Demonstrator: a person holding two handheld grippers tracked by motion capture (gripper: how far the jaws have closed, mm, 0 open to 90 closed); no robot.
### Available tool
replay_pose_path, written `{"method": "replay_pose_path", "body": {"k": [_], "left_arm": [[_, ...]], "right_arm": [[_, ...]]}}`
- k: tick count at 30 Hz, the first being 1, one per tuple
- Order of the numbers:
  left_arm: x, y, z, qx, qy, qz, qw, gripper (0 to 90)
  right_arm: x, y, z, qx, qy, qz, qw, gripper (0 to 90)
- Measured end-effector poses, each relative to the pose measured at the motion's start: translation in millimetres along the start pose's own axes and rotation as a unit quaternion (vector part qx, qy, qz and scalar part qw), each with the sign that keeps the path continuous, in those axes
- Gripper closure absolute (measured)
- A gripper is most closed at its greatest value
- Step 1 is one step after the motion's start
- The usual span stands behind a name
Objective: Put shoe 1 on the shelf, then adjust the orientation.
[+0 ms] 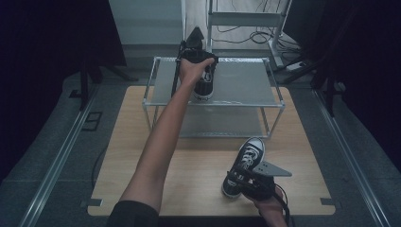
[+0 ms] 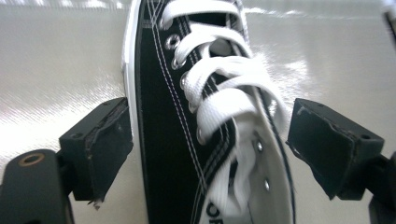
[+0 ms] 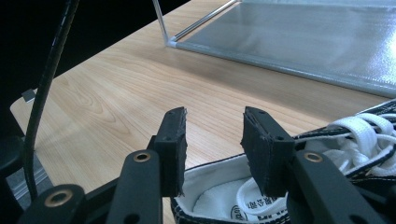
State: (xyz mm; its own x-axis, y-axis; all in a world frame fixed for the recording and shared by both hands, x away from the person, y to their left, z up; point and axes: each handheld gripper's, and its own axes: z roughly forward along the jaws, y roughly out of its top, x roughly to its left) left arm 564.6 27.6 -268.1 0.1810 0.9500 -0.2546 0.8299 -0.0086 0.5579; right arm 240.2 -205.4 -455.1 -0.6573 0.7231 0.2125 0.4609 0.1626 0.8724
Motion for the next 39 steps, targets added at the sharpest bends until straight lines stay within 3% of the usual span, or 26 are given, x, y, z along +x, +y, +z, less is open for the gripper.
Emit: {"method": "replay_pose_path", "body": {"k": [3,5,7,8,9,12,14,15,18,23,26,31,36,38,39], "left_arm": [[1.7,-6.0,-8.6,-0.014,-0.018,0.012,0.9997,14.4],[4.0,-16.4,-21.3,-0.024,-0.057,0.028,0.9977,14.7],[4.6,-20.3,-26.1,-0.029,-0.064,0.036,0.9969,15.1],[6.5,-27.4,-35.7,-0.034,-0.081,0.055,0.9946,15.2],[6.5,-27.4,-35.7,-0.034,-0.081,0.055,0.9946,15.3],[11.7,-41.2,-54.5,-0.043,-0.117,0.08,0.9889,15.8],[15.5,-49.5,-62.0,-0.047,-0.129,0.089,0.9866,15.9],[15.5,-49.5,-62.0,-0.047,-0.129,0.089,0.9866,15.9],[27.6,-67.6,-74.0,-0.057,-0.147,0.098,0.9827,15.9],[42.1,-86.8,-79.2,-0.054,-0.151,0.11,0.9809,17.1],[50.2,-97.3,-79.8,-0.055,-0.155,0.111,0.9801,17.4],[59.8,-111.4,-81.7,-0.059,-0.156,0.12,0.9787,17.9],[69.5,-133.3,-83.0,-0.061,-0.152,0.13,0.978,18.6],[72.5,-144.9,-83.2,-0.062,-0.161,0.138,0.9753,18.6],[72.5,-144.9,-83.2,-0.062,-0.161,0.138,0.9753,18.7]], "right_arm": [[1.4,0.4,-0.1,-0.001,0.001,-0.003,1.0,60.4],[3.9,0.1,1.1,0.001,0.001,-0.005,1.0,60.7],[5.3,-0.5,1.7,0.002,0.001,-0.007,1.0,61.0],[6.2,-0.9,2.1,0.003,0.0,-0.009,1.0,61.3],[6.7,-1.1,2.3,0.003,0.0,-0.009,1.0,61.9],[9.8,-1.6,2.2,0.006,0.003,-0.012,0.9999,65.4],[12.2,-2.5,2.5,0.008,0.006,-0.013,0.9999,69.8],[13.6,-3.2,2.7,0.01,0.008,-0.013,0.9998,72.4],[20.3,-6.0,4.0,0.015,0.01,-0.019,0.9997,77.9],[32.6,-8.7,8.0,0.028,0.003,-0.045,0.9986,87.0],[34.5,-10.4,10.1,0.035,0.0,-0.045,0.9984,90.0],[40.3,-16.1,13.1,0.044,0.0,-0.055,0.9975,90.0],[49.7,-30.1,20.2,0.069,-0.009,-0.073,0.9949,90.0],[48.7,-34.0,20.6,0.075,-0.016,-0.075,0.9943,90.0],[48.7,-34.0,20.6,0.075,-0.016,-0.075,0.9943,90.0]]}}
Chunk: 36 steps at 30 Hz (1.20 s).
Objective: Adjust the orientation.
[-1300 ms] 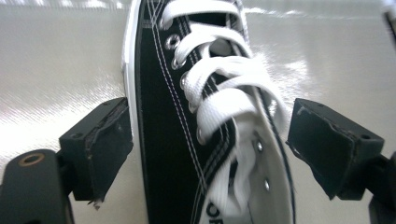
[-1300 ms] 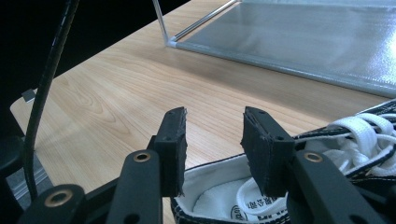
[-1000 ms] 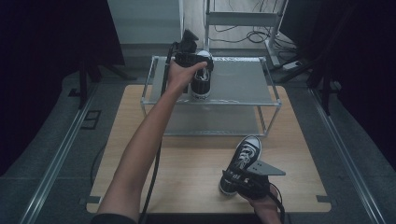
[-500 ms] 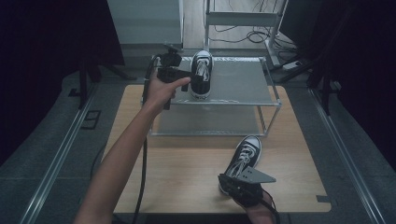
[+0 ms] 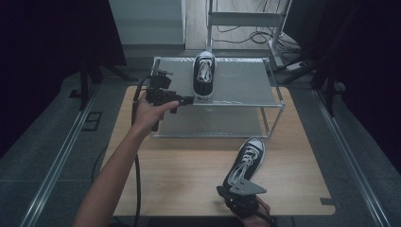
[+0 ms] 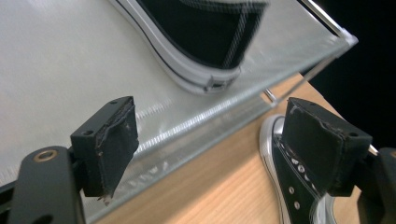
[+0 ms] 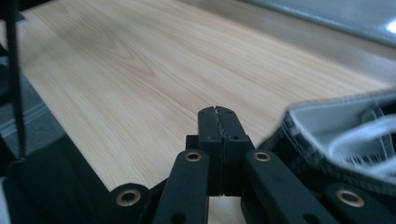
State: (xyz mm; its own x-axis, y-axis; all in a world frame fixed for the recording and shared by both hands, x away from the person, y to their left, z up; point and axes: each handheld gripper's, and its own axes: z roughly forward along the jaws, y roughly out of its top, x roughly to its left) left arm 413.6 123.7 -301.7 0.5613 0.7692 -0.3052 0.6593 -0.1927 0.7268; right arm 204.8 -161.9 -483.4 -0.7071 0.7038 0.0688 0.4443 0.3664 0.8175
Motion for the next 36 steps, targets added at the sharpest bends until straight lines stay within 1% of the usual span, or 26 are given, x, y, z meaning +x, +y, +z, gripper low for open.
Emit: {"method": "replay_pose_path", "body": {"k": [1,2,3,4,6,9,10,13,15,18,19,20,21,22,23,24,25,26,27,28,29,30,32,33,34,36], "left_arm": [[-1.7,-8.1,-1.9,-0.004,-0.001,0.008,1.0,18.8],[-2.6,-11.9,-2.7,-0.004,-0.002,0.012,0.9999,18.9],[-3.5,-15.9,-3.4,-0.005,-0.005,0.015,0.9999,19.1],[-4.5,-20.1,-3.9,-0.008,-0.01,0.014,0.9998,19.2],[-6.4,-29.0,-4.6,-0.011,-0.018,0.019,0.9996,19.4],[-8.4,-45.5,-5.6,-0.014,-0.017,0.03,0.9993,19.5],[-8.4,-45.5,-5.6,-0.014,-0.017,0.03,0.9993,19.5],[-7.6,-67.2,-3.6,-0.011,-0.019,0.031,0.9993,19.6],[-5.9,-81.6,-1.1,-0.004,-0.016,0.035,0.9992,19.5],[-2.7,-102.7,3.7,0.005,-0.016,0.034,0.9993,19.5],[-1.6,-114.1,6.6,0.013,-0.015,0.036,0.9991,19.5],[-0.9,-120.3,8.5,0.018,-0.016,0.036,0.999,19.5],[-0.9,-120.3,8.5,0.018,-0.016,0.036,0.999,19.5],[-0.2,-128.1,10.3,0.022,-0.019,0.034,0.999,19.5],[0.2,-132.5,11.8,0.024,-0.02,0.034,0.9989,19.5],[0.6,-140.3,14.5,0.029,-0.02,0.031,0.9989,19.5],[1.7,-151.5,18.6,0.034,-0.019,0.025,0.9989,19.6],[1.7,-151.5,18.6,0.034,-0.019,0.025,0.9989,19.6],[2.4,-157.5,20.9,0.039,-0.022,0.022,0.9988,19.6],[3.3,-163.1,22.7,0.041,-0.021,0.02,0.9987,19.6],[4.3,-172.2,26.7,0.043,-0.012,0.017,0.9988,19.8],[4.3,-172.2,26.7,0.043,-0.012,0.017,0.9988,19.8],[5.9,-179.5,30.1,0.047,-0.012,0.012,0.9988,20.0],[7.2,-185.7,33.7,0.053,-0.01,0.01,0.9985,19.9],[7.7,-188.5,35.3,0.055,-0.009,0.009,0.9984,20.0],[8.3,-191.1,36.8,0.057,-0.01,0.008,0.9983,20.1]], "right_arm": [[-3.6,-5.2,-0.2,0.005,-0.007,0.006,0.9999,90.0],[-5.3,-7.0,-0.6,0.007,-0.008,0.009,0.9999,90.0],[-7.6,-9.1,-1.5,0.006,0.002,0.016,0.9998,90.0],[-8.6,-10.7,-2.0,0.006,0.006,0.021,0.9997,90.0],[-8.1,-13.0,-2.3,0.006,0.004,0.013,0.9999,90.0],[-8.3,-15.3,-2.3,0.003,0.002,0.011,0.9999,90.0],[-8.3,-15.3,-2.3,0.003,0.002,0.011,0.9999,90.0],[-8.8,-18.3,-5.4,0.002,-0.001,0.013,0.9999,90.0],[-9.6,-21.3,-9.3,0.0,-0.002,0.018,0.9998,90.0],[-11.8,-26.3,-16.5,-0.002,-0.006,0.024,0.9997,90.0],[-14.1,-30.2,-21.9,-0.004,-0.009,0.028,0.9996,90.0],[-15.1,-31.5,-24.1,-0.004,-0.009,0.03,0.9995,90.0],[-15.1,-31.5,-24.1,-0.004,-0.009,0.03,0.9995,90.0],[-18.3,-35.3,-30.6,-0.005,-0.016,0.034,0.9993,90.0],[-18.3,-35.3,-30.6,-0.005,-0.016,0.034,0.9993,90.0],[-23.0,-39.0,-36.8,-0.005,-0.015,0.045,0.9989,90.0],[-24.3,-40.4,-39.0,-0.006,-0.018,0.046,0.9987,90.0],[-25.0,-42.0,-41.5,-0.005,-0.024,0.048,0.9986,90.0],[-25.0,-42.0,-41.5,-0.005,-0.024,0.048,0.9986,90.0],[-25.9,-43.4,-43.9,-0.005,-0.029,0.049,0.9984,90.0],[-28.8,-45.9,-48.6,-0.005,-0.034,0.054,0.9979,90.0],[-29.8,-46.5,-50.0,-0.005,-0.035,0.057,0.9977,90.0],[-32.7,-47.9,-53.6,-0.005,-0.039,0.062,0.9973,90.0],[-34.4,-48.4,-55.6,-0.007,-0.041,0.065,0.997,90.0],[-36.0,-48.7,-58.0,-0.009,-0.044,0.069,0.9966,90.0],[-37.9,-49.0,-60.2,-0.012,-0.048,0.071,0.9962,90.0]]}}
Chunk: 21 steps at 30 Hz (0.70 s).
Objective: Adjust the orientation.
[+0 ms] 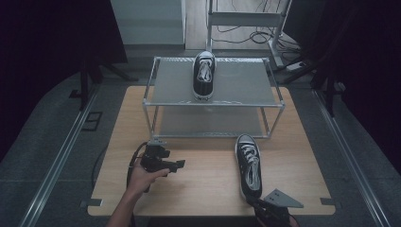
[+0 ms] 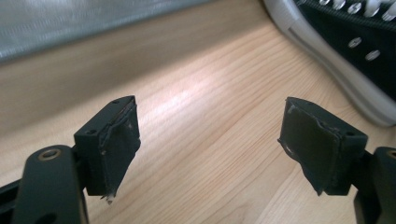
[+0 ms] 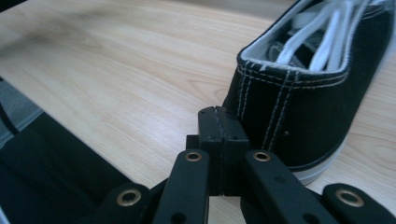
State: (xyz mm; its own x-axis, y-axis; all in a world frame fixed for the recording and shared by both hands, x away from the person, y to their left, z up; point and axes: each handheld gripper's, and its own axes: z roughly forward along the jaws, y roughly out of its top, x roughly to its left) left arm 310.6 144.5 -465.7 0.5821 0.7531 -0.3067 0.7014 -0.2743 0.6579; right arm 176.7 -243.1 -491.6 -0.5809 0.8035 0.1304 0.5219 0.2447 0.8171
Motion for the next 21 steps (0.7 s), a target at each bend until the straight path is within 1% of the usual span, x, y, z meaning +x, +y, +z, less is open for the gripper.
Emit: {"method": "replay_pose_path", "body": {"k": [1,3,5,7,8,10,11,12,13,14,15,16,17,18,19,20,21], "left_arm": [[0.5,-4.0,2.7,0.002,0.001,0.0,1.0,20.2],[0.9,-5.4,4.8,0.007,0.003,0.001,1.0,20.4],[0.7,-6.1,6.4,0.011,0.006,0.004,0.9999,20.4],[0.4,-7.0,7.4,0.009,0.006,0.003,0.9999,20.5],[-0.1,-7.3,8.1,0.01,0.006,0.004,0.9999,20.6],[-0.9,-8.7,10.1,0.012,0.006,0.007,0.9999,20.6],[-1.1,-9.6,11.1,0.014,0.006,0.008,0.9999,20.7],[-1.2,-10.7,12.2,0.017,0.005,0.008,0.9998,20.6],[-1.3,-11.7,13.4,0.02,0.006,0.011,0.9997,20.7],[-1.3,-12.7,14.1,0.021,0.008,0.011,0.9997,20.8],[-0.4,-15.0,15.3,0.022,0.005,0.007,0.9997,20.9],[-0.4,-15.0,15.3,0.022,0.005,0.007,0.9997,20.8],[0.2,-16.1,15.9,0.022,0.003,0.005,0.9997,20.9],[0.6,-16.7,16.1,0.023,0.003,0.004,0.9997,20.9],[1.8,-18.1,16.8,0.025,0.001,0.002,0.9997,20.9],[1.8,-18.1,16.8,0.025,0.001,0.002,0.9997,20.9],[2.9,-19.1,17.5,0.026,0.001,-0.001,0.9997,20.9]], "right_arm": [[-6.0,-0.6,-4.3,-0.002,-0.008,0.008,0.9999,90.0],[-8.0,-1.2,-5.7,-0.001,-0.01,0.01,0.9999,90.0],[-17.0,-3.5,-11.3,-0.003,-0.023,0.015,0.9996,90.0],[-19.5,-4.0,-12.4,-0.003,-0.025,0.017,0.9995,90.0],[-24.6,-4.4,-14.2,-0.007,-0.032,0.021,0.9993,90.0],[-31.3,-4.8,-15.0,-0.007,-0.037,0.024,0.999,90.0],[-34.8,-4.4,-16.1,-0.01,-0.03,0.031,0.999,90.0],[-37.7,-4.0,-17.6,-0.012,-0.03,0.034,0.9989,90.0],[-42.9,-3.9,-19.6,-0.017,-0.04,0.035,0.9984,90.0],[-45.9,-3.8,-20.1,-0.017,-0.039,0.037,0.9984,90.0],[-49.4,-3.3,-21.2,-0.022,-0.031,0.044,0.9983,90.0],[-49.4,-3.3,-21.2,-0.022,-0.031,0.044,0.9983,90.0],[-53.9,-2.2,-22.3,-0.022,-0.038,0.034,0.9984,90.0],[-53.9,-2.2,-22.3,-0.022,-0.038,0.034,0.9984,90.0],[-56.0,-1.7,-23.9,-0.022,-0.044,0.019,0.9986,87.6],[-56.0,-1.7,-23.9,-0.022,-0.044,0.019,0.9986,87.6],[-57.6,0.2,-28.9,-0.037,-0.027,0.027,0.9986,81.1]]}}
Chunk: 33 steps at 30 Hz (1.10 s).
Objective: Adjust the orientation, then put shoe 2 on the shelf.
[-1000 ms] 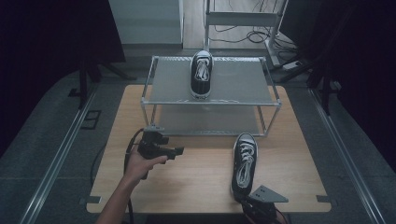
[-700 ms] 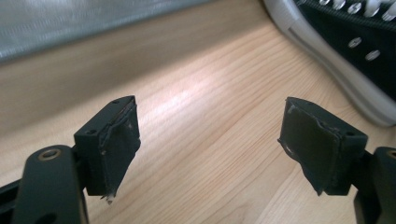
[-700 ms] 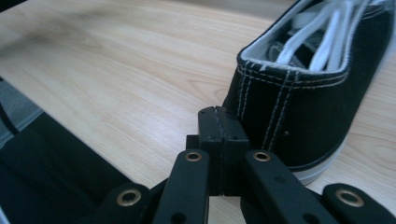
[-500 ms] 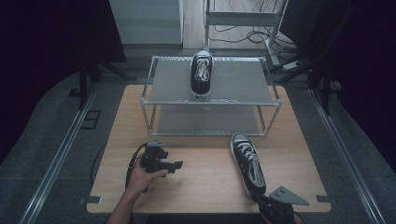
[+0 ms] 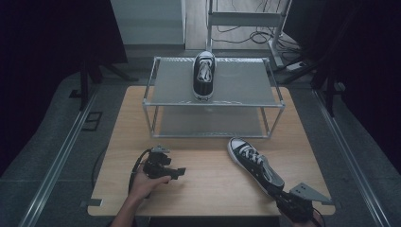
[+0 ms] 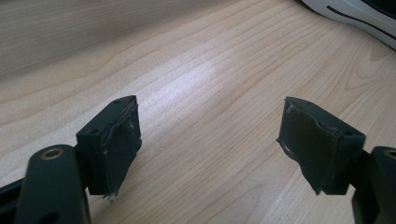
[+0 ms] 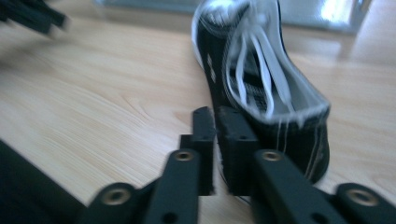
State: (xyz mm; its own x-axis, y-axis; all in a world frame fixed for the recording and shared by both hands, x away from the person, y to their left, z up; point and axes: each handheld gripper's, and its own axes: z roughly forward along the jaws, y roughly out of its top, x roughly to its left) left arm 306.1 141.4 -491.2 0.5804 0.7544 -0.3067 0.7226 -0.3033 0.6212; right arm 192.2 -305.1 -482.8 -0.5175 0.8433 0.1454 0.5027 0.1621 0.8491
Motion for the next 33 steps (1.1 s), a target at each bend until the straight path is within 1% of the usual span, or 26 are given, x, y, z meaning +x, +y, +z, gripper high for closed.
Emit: {"method": "replay_pose_path", "body": {"k": [2,3,4,5,6,7,8,9,10,11,12,13,14,16,17,18,19,20,22,24,25,28,29,30,31,33], "left_arm": [[0.7,-0.3,0.0,0.0,-0.001,-0.001,1.0,20.9],[1.3,-0.4,-0.4,0.002,-0.003,-0.002,1.0,20.9],[1.4,-0.5,-0.5,0.001,-0.002,-0.003,1.0,20.9],[1.4,-0.5,-0.5,0.001,-0.002,-0.003,1.0,20.9],[1.4,-0.9,-0.8,0.0,-0.002,-0.003,1.0,20.9],[1.5,-1.7,-0.9,0.0,-0.003,-0.006,1.0,20.9],[1.5,-1.7,-0.9,0.0,-0.003,-0.006,1.0,20.9],[2.4,-2.8,-0.7,0.0,-0.004,-0.008,1.0,21.0],[2.4,-2.8,-0.7,0.0,-0.004,-0.008,1.0,21.0],[3.2,-3.5,-0.2,0.004,-0.001,-0.008,1.0,21.0],[3.2,-3.5,-0.2,0.004,-0.001,-0.008,1.0,21.0],[3.7,-3.6,-0.4,0.004,0.0,-0.009,1.0,21.0],[4.0,-3.7,-1.0,0.003,-0.001,-0.01,0.9999,21.0],[3.9,-3.7,-1.0,0.003,-0.002,-0.009,1.0,21.0],[3.4,-3.7,-0.5,0.003,-0.001,-0.009,1.0,21.0],[3.1,-3.8,0.1,0.005,0.001,-0.007,1.0,21.0],[3.1,-3.8,0.1,0.005,0.001,-0.007,1.0,21.0],[2.7,-3.9,1.1,0.007,0.001,-0.007,1.0,21.0],[2.7,-4.0,1.3,0.008,0.002,-0.005,1.0,21.0],[2.6,-4.1,1.3,0.008,0.003,-0.006,1.0,21.0],[3.0,-4.3,1.3,0.008,0.003,-0.006,0.9999,21.0],[4.0,-6.3,4.3,0.01,0.001,-0.011,0.9999,21.0],[4.0,-6.3,4.3,0.01,0.001,-0.011,0.9999,21.0],[4.0,-7.8,6.5,0.015,0.003,-0.01,0.9998,21.0],[4.0,-7.8,6.5,0.015,0.003,-0.01,0.9998,21.0],[3.6,-8.1,7.4,0.016,0.001,-0.009,0.9998,21.0]], "right_arm": [[0.4,1.9,-2.3,-0.006,0.002,-0.001,1.0,79.5],[2.3,9.3,-7.5,-0.019,0.008,-0.013,0.9997,69.8],[2.6,13.8,-9.7,-0.027,0.011,-0.015,0.9995,66.4],[2.6,13.8,-9.7,-0.027,0.011,-0.015,0.9995,66.4],[2.2,18.7,-11.1,-0.034,0.014,-0.016,0.9992,63.4],[-0.6,30.8,-10.4,-0.041,0.02,-0.014,0.9989,53.8],[-0.6,30.8,-10.4,-0.041,0.02,-0.014,0.9989,53.8],[-5.0,42.6,-5.7,-0.037,0.024,-0.007,0.999,46.3],[-5.0,42.6,-5.7,-0.037,0.024,-0.007,0.999,46.3],[-8.8,53.0,-0.1,-0.033,0.028,-0.003,0.9991,39.3],[-10.5,58.9,3.7,-0.028,0.03,-0.002,0.9992,35.3],[-10.5,58.9,3.7,-0.028,0.03,-0.002,0.9992,35.3],[-14.1,71.0,13.0,-0.016,0.029,-0.005,0.9995,30.5],[-15.6,74.8,16.5,-0.008,0.033,-0.007,0.9994,28.2],[-17.6,79.5,21.8,0.003,0.042,-0.008,0.9991,25.4],[-21.5,87.9,33.2,0.017,0.049,-0.005,0.9987,23.1],[-21.5,87.9,33.2,0.017,0.049,-0.005,0.9987,23.1],[-25.6,93.9,44.0,0.036,0.059,0.002,0.9976,22.1],[-27.8,98.2,51.8,0.049,0.052,0.002,0.9975,22.0],[-28.8,100.5,56.1,0.055,0.052,0.002,0.9971,21.6],[-31.3,105.4,64.1,0.07,0.047,0.002,0.9965,20.5],[-34.5,110.7,74.0,0.092,0.048,0.002,0.9946,17.5],[-34.5,110.7,74.0,0.092,0.048,0.002,0.9946,17.5],[-36.1,113.0,80.2,0.108,0.044,0.006,0.9931,15.7],[-36.1,113.0,80.2,0.108,0.044,0.006,0.9931,15.7],[-36.8,114.1,85.8,0.122,0.038,0.008,0.9918,14.5]]}}
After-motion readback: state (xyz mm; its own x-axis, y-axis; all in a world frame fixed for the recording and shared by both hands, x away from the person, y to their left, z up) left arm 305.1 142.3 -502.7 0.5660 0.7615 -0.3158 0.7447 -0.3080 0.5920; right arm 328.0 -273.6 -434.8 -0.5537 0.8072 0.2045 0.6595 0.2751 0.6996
